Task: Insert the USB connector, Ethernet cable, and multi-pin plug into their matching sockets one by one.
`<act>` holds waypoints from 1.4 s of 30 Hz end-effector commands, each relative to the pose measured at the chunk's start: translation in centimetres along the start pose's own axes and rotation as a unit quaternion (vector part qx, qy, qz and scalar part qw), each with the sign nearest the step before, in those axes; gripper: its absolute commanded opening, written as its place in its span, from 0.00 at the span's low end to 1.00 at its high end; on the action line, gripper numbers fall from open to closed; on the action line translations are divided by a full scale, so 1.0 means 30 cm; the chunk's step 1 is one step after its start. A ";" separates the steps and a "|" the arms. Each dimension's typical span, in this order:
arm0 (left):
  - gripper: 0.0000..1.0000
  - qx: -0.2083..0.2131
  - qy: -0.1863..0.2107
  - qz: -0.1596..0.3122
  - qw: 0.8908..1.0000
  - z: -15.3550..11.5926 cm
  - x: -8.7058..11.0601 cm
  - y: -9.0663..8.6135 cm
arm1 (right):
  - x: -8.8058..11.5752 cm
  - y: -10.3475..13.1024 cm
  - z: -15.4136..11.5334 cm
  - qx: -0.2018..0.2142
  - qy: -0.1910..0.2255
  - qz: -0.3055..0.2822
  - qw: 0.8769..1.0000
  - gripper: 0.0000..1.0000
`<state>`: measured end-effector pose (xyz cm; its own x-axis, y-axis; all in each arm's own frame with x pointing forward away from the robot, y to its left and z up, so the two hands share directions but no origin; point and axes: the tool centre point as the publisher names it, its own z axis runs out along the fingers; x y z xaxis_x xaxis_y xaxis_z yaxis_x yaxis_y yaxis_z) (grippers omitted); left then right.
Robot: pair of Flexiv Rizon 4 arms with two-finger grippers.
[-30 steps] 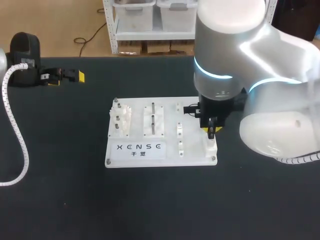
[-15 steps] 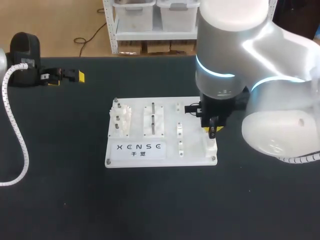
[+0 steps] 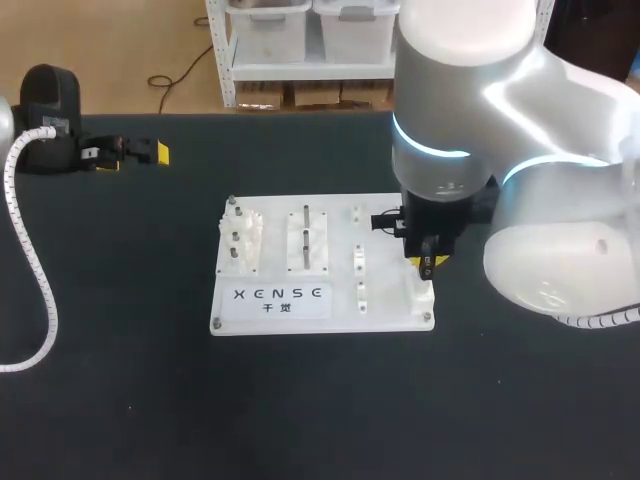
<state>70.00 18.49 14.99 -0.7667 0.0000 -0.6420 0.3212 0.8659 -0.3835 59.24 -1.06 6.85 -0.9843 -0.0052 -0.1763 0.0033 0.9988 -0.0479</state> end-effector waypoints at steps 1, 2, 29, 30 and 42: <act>1.00 0.000 0.000 0.000 1.000 0.000 0.000 0.000 | -0.003 0.004 0.003 -0.001 -0.002 0.000 1.000 0.00; 1.00 0.000 0.000 0.000 1.000 0.000 0.000 0.000 | -0.005 0.006 0.003 -0.001 -0.003 0.000 1.000 0.00; 1.00 0.000 0.000 0.000 1.000 0.000 0.000 0.000 | 0.010 0.006 0.011 0.004 -0.001 -0.007 1.000 0.00; 1.00 0.000 0.000 0.000 1.000 0.000 0.000 0.000 | 0.011 0.007 0.013 0.004 -0.001 -0.007 1.000 0.00; 1.00 0.000 0.000 0.000 1.000 0.000 0.000 0.000 | 0.022 0.002 0.078 0.000 0.012 0.005 1.000 0.00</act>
<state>70.00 18.49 14.99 -0.7667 0.0000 -0.6420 0.3212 0.8659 -0.3835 59.02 -1.09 6.08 -0.9873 0.0035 -0.1587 0.0111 0.9988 -0.0471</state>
